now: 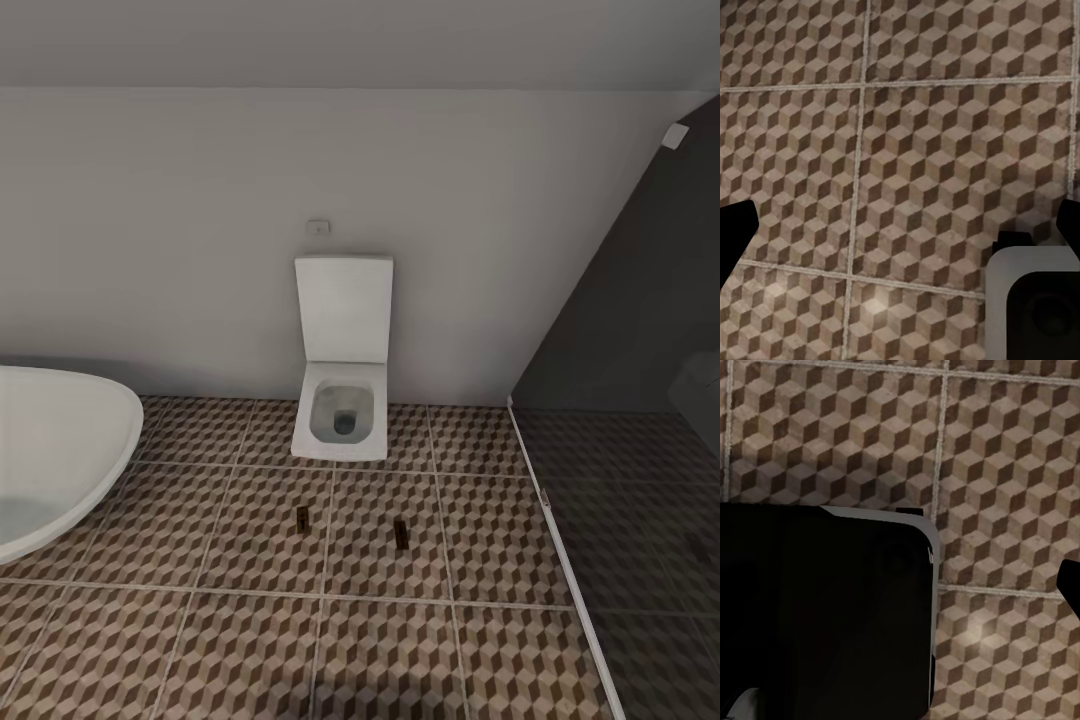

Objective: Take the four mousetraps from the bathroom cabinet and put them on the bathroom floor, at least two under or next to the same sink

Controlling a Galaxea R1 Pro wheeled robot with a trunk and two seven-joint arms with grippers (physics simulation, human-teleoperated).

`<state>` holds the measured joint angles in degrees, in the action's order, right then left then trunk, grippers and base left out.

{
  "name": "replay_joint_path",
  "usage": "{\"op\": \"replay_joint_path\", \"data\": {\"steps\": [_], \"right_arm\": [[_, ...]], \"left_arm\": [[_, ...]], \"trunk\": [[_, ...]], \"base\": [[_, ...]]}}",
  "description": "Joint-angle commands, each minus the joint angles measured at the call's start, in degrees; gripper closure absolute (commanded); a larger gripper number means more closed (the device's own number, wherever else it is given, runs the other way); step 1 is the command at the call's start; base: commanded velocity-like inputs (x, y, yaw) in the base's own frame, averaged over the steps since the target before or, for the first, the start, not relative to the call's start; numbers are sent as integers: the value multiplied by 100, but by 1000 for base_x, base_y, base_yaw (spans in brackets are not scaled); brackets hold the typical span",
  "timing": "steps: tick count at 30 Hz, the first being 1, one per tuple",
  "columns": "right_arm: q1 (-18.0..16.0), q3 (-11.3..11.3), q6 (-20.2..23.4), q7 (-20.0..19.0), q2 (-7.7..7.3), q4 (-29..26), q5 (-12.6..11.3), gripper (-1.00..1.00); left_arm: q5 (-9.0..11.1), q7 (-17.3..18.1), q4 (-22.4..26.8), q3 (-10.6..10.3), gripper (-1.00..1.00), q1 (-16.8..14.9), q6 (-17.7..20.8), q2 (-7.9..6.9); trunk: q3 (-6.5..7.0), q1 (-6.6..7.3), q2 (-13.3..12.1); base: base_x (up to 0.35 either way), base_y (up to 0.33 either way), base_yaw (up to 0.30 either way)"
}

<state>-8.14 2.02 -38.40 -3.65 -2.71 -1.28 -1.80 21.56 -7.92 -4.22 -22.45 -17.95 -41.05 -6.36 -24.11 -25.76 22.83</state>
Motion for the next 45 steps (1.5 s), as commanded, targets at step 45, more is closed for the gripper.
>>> {"op": "replay_joint_path", "data": {"steps": [45], "right_arm": [[-3, 17, -19, -22, -2, 5, -22, -100]], "left_arm": [[15, -25, -18, -49, -100, -9, -25, 4]], "trunk": [[-8, -3, 9]], "base": [[0, 0, 0]]}}
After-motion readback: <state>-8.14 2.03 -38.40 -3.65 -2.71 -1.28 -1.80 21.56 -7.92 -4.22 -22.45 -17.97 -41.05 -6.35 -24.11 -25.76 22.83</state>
